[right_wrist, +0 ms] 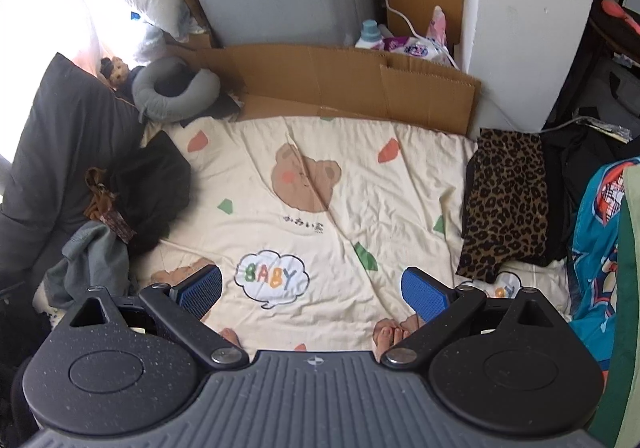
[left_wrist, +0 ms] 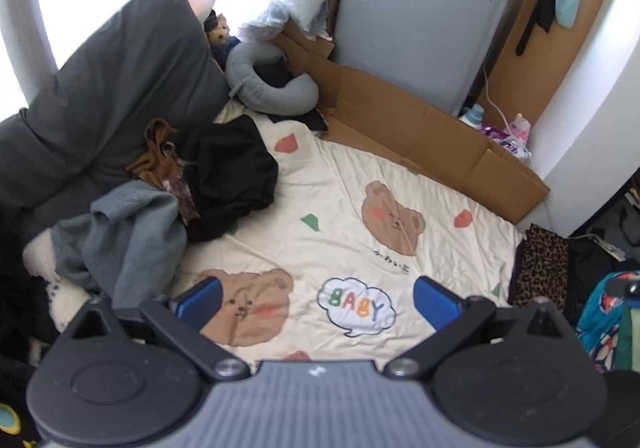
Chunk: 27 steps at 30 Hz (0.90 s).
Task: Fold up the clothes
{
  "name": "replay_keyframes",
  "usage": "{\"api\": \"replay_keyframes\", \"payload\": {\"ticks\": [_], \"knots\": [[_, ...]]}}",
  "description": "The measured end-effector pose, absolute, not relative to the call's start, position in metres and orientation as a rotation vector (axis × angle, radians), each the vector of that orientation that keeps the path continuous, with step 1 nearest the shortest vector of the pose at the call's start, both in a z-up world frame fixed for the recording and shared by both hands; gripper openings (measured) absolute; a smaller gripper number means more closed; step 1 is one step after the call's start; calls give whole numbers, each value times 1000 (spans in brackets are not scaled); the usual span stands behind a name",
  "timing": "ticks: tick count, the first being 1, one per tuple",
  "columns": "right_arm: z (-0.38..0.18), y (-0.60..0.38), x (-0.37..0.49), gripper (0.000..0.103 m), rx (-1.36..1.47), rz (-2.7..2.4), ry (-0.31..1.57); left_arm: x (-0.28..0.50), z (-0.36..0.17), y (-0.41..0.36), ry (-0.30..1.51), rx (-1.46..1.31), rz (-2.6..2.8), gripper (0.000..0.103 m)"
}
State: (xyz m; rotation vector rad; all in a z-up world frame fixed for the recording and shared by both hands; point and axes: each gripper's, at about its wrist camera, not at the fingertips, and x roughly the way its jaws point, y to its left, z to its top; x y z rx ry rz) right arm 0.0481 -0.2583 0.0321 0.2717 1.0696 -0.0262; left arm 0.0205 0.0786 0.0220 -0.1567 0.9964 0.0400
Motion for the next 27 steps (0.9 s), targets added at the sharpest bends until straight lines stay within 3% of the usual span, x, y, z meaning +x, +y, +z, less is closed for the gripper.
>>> {"api": "replay_keyframes", "payload": {"ticks": [18,27], "knots": [[-4,-256,47,100,242,-56,1127,38,-4,51,1055,-95,50,102],[-11,-260,49,100,310,-20,1153,41,-14,63,1086,-198,31,98]]}}
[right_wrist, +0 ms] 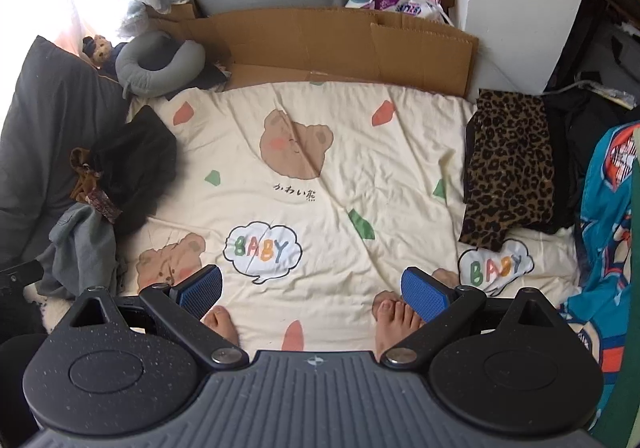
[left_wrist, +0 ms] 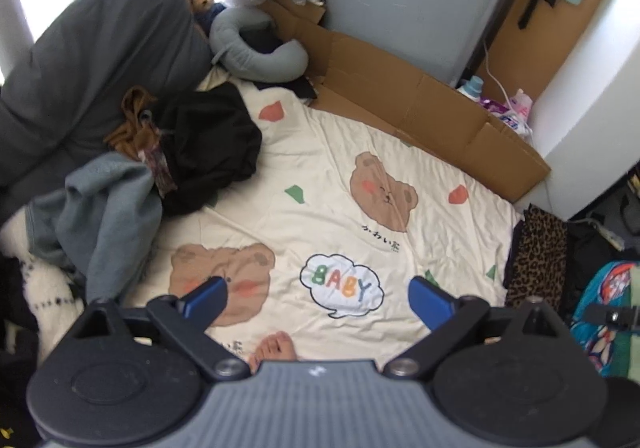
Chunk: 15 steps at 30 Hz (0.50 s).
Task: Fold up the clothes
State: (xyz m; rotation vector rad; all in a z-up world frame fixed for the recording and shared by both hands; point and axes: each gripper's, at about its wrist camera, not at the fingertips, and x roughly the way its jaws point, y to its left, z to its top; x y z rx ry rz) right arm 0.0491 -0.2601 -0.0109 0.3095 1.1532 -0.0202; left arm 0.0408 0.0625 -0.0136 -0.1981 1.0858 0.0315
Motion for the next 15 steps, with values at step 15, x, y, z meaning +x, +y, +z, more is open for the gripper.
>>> {"api": "replay_keyframes", "payload": {"ticks": [15], "knots": [[-10,-260,49,100,288,-31,1151,39,-14,58,1071,-163,41,98]]}}
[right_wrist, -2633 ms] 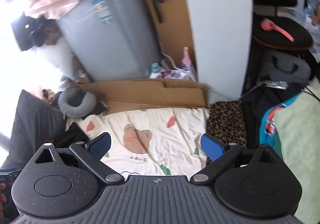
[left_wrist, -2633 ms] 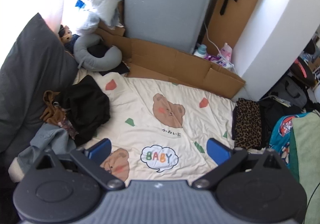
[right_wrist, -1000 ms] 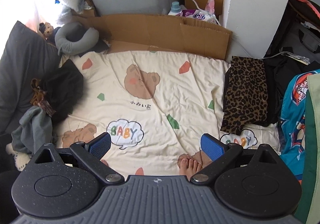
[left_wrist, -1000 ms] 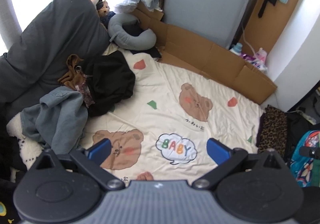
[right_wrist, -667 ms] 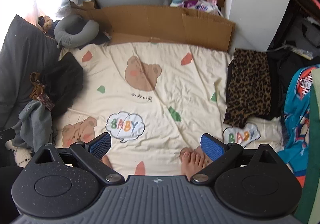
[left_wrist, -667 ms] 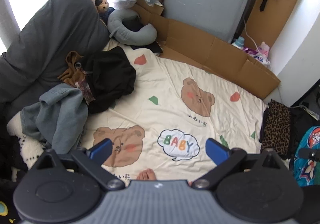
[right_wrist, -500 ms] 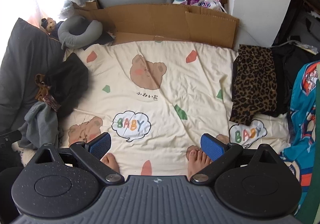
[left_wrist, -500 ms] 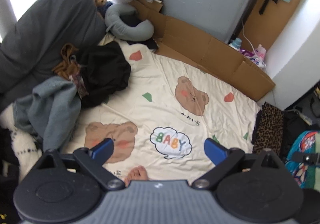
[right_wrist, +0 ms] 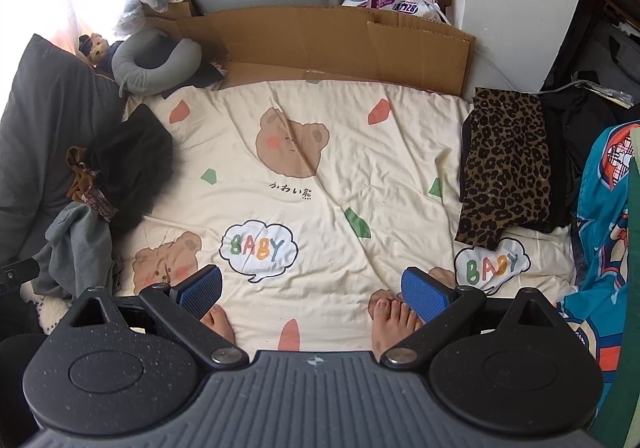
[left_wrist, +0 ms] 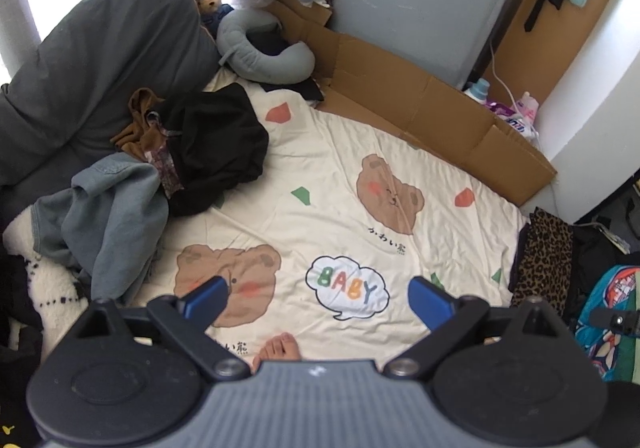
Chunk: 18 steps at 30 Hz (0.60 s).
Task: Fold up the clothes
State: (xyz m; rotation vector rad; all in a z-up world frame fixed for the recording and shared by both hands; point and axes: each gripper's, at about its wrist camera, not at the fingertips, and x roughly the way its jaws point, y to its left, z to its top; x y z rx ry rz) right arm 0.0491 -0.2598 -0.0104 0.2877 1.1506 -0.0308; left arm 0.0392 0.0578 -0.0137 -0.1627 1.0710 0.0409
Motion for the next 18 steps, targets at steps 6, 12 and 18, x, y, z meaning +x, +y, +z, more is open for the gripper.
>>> {"api": "replay_keyframes", "payload": {"ticks": [6,12,18], "knots": [[-10,-260,49,100,283,-33,1150,39,-14,59,1071,-164,37,98],[-11,-262,48,100,285,-36,1145,40,-14,60,1075,-166,31,98],[-10,-262,47,100,281,-42,1143,40,-14,59,1076,-159,30,98]]}}
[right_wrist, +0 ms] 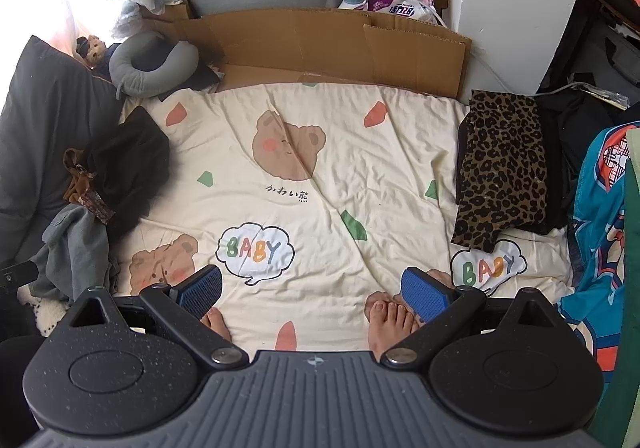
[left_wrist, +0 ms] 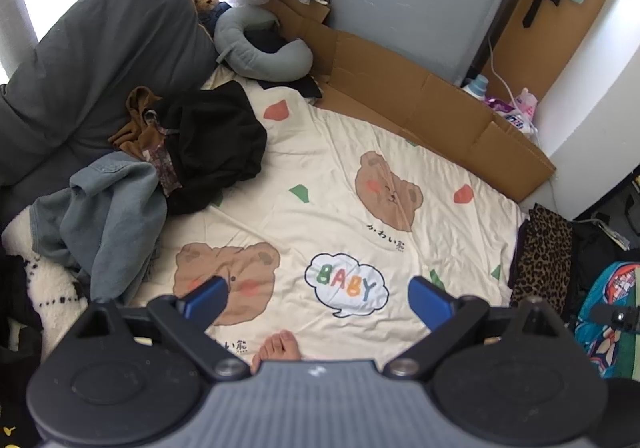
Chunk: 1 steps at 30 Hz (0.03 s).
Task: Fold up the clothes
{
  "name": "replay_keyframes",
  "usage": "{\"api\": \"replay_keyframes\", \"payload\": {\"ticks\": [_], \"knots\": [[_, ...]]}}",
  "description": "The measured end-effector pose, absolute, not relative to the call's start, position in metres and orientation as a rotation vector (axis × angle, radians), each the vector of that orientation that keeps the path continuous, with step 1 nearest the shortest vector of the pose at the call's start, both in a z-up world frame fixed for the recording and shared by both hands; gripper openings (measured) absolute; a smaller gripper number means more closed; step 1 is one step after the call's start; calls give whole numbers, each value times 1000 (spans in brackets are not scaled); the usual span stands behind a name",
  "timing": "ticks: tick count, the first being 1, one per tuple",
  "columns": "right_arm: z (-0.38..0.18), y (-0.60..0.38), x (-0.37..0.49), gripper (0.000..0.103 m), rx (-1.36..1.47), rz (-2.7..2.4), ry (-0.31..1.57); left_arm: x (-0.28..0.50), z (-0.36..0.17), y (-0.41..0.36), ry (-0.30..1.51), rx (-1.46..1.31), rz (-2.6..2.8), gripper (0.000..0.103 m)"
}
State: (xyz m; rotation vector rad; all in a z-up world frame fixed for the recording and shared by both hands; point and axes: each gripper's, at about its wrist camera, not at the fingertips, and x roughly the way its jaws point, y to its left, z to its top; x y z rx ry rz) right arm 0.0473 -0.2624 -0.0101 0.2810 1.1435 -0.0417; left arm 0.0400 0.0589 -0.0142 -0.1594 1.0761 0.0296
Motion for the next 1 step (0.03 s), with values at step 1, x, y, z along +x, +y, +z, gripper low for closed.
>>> {"api": "replay_keyframes", "payload": {"ticks": [1], "knots": [[-10,-263,47,100,282,-43,1143,40,-14,59,1076,-162,29,98]]}}
